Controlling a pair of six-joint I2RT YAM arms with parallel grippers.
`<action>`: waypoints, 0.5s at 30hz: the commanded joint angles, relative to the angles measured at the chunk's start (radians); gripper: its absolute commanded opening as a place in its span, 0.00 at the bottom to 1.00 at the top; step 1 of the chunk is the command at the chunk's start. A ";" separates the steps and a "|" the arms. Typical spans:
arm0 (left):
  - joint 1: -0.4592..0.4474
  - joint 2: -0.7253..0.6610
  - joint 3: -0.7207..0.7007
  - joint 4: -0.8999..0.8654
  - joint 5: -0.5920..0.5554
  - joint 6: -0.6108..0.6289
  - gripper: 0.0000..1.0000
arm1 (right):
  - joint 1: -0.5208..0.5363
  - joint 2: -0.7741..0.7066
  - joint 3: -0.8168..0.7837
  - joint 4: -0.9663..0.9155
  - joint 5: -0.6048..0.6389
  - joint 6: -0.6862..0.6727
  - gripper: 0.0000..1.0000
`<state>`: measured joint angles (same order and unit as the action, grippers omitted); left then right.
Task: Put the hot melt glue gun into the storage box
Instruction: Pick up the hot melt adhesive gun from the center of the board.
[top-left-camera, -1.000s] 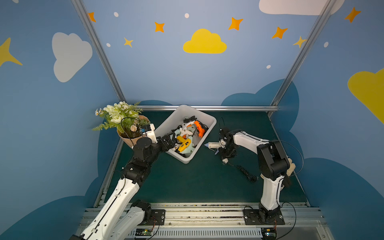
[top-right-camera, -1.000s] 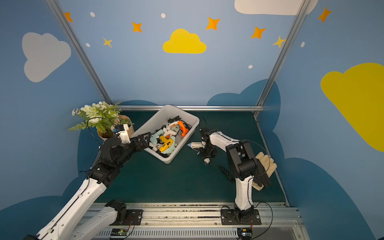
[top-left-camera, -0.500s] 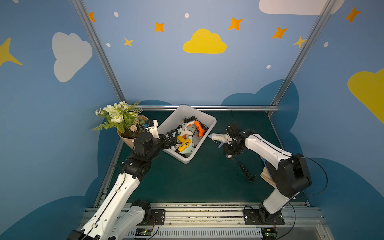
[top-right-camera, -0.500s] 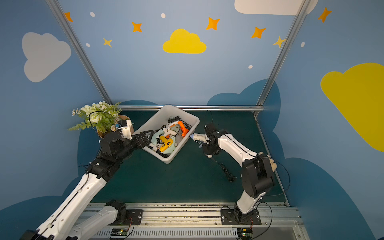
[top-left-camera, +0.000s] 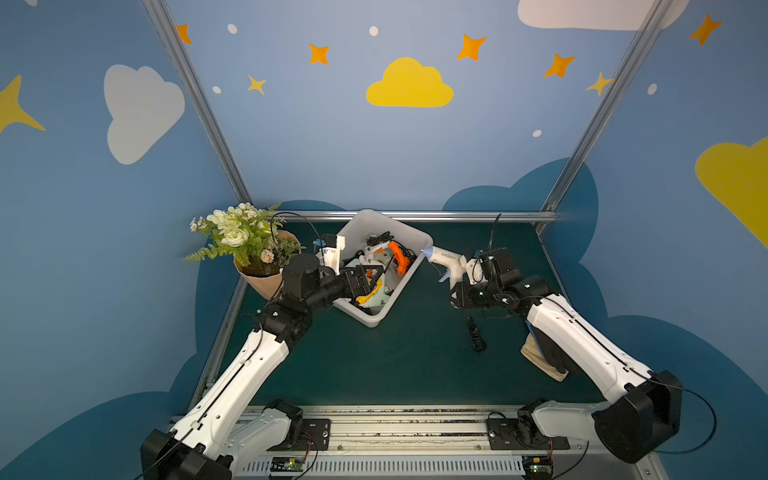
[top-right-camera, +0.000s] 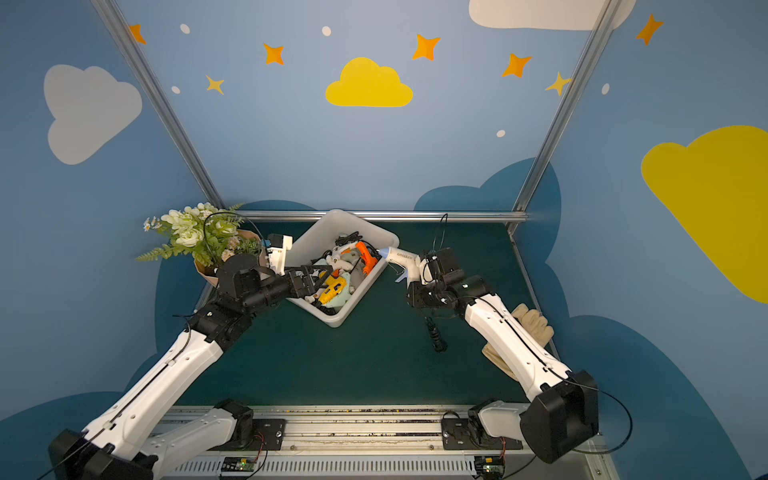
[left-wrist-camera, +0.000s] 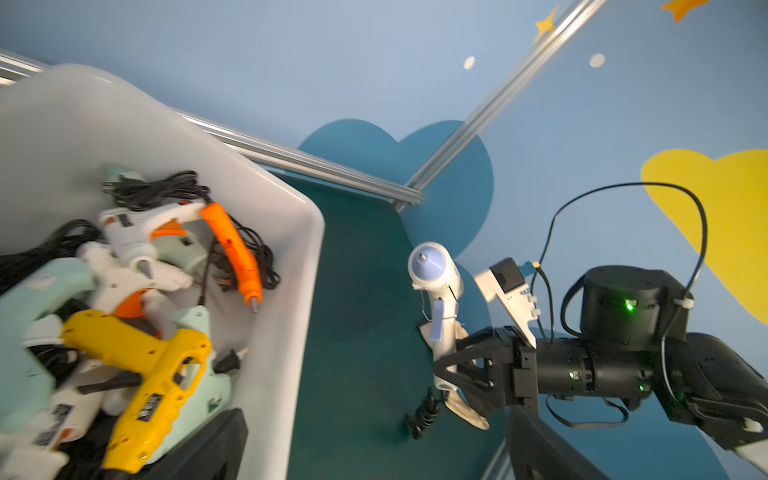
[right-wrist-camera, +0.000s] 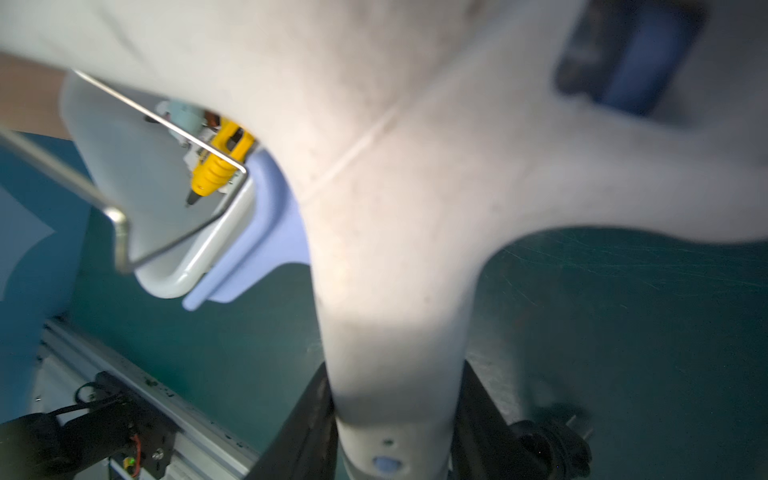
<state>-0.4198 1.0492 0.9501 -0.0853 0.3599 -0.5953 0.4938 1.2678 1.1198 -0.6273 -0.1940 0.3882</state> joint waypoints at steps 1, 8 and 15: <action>-0.078 0.014 0.024 0.094 0.034 0.024 1.00 | 0.008 -0.065 -0.043 0.207 -0.100 0.103 0.00; -0.218 0.086 0.002 0.252 0.021 0.019 1.00 | 0.038 -0.133 -0.104 0.363 -0.143 0.206 0.00; -0.323 0.162 0.019 0.294 -0.099 0.041 1.00 | 0.088 -0.195 -0.133 0.419 -0.095 0.227 0.00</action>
<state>-0.7197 1.1957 0.9516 0.1490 0.3214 -0.5819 0.5671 1.1225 0.9886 -0.3336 -0.2974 0.5976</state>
